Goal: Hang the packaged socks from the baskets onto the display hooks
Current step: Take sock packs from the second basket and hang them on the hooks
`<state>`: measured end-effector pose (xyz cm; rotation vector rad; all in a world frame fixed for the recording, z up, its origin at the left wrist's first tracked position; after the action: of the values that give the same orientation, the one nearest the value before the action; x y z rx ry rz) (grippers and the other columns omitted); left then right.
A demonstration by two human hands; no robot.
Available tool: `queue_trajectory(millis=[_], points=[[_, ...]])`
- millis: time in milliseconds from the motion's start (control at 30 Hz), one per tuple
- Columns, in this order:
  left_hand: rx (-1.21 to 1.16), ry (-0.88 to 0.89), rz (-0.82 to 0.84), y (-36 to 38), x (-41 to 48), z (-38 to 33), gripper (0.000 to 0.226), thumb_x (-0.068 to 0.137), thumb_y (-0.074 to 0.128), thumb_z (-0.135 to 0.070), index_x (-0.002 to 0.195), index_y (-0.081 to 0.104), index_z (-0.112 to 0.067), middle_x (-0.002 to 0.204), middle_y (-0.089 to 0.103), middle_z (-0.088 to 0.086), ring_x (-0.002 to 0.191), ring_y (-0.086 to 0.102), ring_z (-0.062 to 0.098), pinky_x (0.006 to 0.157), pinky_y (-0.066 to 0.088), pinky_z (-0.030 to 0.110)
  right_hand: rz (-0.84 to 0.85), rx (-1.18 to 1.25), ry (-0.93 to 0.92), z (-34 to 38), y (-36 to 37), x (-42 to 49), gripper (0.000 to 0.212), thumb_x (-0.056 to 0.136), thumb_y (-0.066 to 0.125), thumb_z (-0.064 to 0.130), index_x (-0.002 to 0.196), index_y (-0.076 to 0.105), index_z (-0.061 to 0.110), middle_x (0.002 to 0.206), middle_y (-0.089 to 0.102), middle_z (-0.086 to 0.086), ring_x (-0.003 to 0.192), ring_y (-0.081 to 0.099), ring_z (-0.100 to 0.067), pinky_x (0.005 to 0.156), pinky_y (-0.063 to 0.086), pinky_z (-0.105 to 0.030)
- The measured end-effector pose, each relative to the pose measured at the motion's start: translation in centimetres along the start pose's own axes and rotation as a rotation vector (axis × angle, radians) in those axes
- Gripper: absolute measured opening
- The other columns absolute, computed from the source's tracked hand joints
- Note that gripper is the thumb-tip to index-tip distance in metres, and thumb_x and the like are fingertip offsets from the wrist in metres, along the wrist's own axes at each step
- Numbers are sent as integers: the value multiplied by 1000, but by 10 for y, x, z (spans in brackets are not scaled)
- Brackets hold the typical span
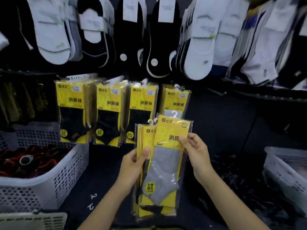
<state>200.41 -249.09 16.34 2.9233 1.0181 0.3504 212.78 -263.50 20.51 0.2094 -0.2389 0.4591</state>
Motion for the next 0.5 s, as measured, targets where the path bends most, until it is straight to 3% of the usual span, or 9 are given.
queue_trajectory(millis=[133,300,500], points=[[18,97,-114,-8,27,-27,34,72,58,-54,92,68,-28,83,75,-15,76,70,0,57,48,8,-113,69,16,20,-10,27,12,93,60,19,101,62,11,92,75,-1,89,69,-18,87,54,-39],[98,170,-248,-32,53,-54,24,81,57,-49,78,64,-26,55,61,-11,50,55,-6,46,39,4,-193,14,-34,39,-21,60,9,93,60,18,100,62,14,93,74,-4,92,70,-23,88,54,-42],[103,169,-268,-46,66,-61,42,72,56,-59,80,63,-19,78,57,3,71,51,12,63,39,21,-146,-74,-75,45,-7,92,7,92,60,15,99,61,13,87,73,-4,80,70,-16,72,55,-31]])
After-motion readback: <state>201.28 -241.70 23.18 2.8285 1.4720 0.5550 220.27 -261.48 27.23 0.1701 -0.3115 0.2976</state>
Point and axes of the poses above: each hand's wrist, its own x-axis towards the middle knuckle, its own y-axis out of the palm, z = x × y, the point moved 1 cm from there along x, towards the middle knuckle
